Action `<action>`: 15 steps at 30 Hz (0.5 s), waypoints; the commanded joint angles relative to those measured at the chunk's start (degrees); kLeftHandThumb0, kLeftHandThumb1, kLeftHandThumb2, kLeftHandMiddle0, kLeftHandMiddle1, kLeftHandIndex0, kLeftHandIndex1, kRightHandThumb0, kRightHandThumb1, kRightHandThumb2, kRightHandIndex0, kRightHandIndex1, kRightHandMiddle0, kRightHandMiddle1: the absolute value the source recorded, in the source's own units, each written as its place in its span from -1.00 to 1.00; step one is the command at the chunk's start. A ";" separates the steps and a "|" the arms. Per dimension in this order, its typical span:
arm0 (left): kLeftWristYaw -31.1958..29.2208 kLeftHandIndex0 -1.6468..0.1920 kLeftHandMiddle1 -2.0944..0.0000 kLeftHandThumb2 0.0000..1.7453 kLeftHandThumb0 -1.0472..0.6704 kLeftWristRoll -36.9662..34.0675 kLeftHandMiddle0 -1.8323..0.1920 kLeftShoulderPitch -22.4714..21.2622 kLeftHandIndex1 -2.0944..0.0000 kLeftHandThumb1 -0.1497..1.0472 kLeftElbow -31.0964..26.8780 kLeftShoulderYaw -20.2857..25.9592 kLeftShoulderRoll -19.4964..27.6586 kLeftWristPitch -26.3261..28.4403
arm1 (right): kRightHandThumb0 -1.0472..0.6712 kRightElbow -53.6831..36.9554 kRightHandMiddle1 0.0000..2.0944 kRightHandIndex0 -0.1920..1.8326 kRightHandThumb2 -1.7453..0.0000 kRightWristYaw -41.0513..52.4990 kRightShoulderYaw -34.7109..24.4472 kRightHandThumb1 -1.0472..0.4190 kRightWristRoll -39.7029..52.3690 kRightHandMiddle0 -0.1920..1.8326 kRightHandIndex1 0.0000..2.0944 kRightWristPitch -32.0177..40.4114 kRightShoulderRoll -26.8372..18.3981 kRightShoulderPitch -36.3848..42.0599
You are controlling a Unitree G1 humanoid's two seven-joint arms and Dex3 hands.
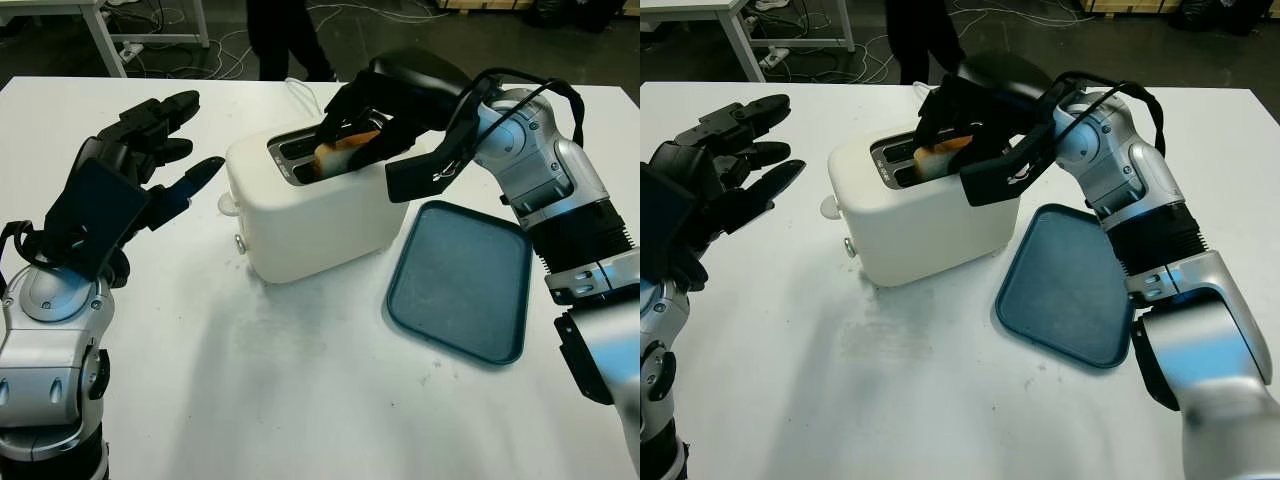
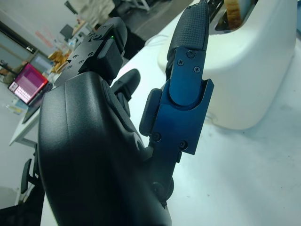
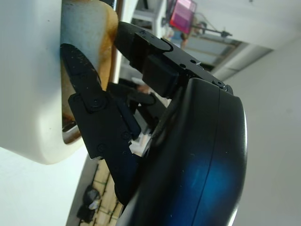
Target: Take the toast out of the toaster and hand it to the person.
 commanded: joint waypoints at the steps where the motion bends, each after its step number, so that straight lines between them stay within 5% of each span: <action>1: 0.44 0.35 0.11 -0.74 -0.69 0.07 0.81 0.33 0.94 0.79 -0.46 -0.01 0.05 0.66 | -0.23 0.43 -0.98 -0.02 0.99 2.21 0.64 -0.45 0.35 0.23 -0.15 1.18 0.09 1.18; 8: 0.25 0.33 0.09 -0.72 -0.68 0.29 0.80 0.76 0.93 0.79 0.37 -0.12 0.22 -1.51 | -0.25 -1.64 -0.98 0.05 0.99 8.71 0.72 -0.48 2.08 0.24 -0.38 6.94 0.40 1.16; 15: 0.41 0.35 0.09 -0.73 -0.69 0.07 0.81 0.45 0.92 0.79 -0.10 0.00 0.03 -0.22 | -0.26 -2.98 -0.94 0.21 0.99 10.66 1.47 -0.51 1.79 0.34 -0.33 8.71 0.46 2.13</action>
